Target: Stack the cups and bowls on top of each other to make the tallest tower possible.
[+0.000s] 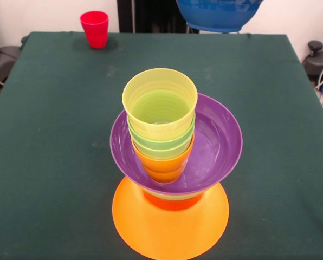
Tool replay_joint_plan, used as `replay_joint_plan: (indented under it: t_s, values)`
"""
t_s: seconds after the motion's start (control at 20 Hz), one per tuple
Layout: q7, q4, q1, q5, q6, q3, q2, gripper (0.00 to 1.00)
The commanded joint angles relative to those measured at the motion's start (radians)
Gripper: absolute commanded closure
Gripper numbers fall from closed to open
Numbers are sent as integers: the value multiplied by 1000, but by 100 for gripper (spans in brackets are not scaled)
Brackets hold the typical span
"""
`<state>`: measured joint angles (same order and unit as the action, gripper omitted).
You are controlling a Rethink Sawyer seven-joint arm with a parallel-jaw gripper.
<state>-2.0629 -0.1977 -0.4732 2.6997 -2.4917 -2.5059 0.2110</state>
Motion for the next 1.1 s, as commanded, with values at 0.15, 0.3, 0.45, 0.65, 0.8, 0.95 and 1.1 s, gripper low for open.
replay_joint_plan:
  t_s: [0.15, 0.3, 0.45, 0.65, 0.8, 0.95, 1.1]
  values:
    - [343, 65, -22, 154, -1, -35, -42, 100]
    - [348, 69, -24, 166, 16, -57, -50, 100]
    - [344, 73, -25, 175, 26, -77, -56, 100]
    - [346, 76, -27, 187, 42, -98, -64, 100]
    - [361, 78, -29, 196, 57, -109, -71, 100]
    - [376, 77, -31, 207, 65, -117, -75, 100]
    - [389, 77, -33, 218, 70, -125, -78, 100]
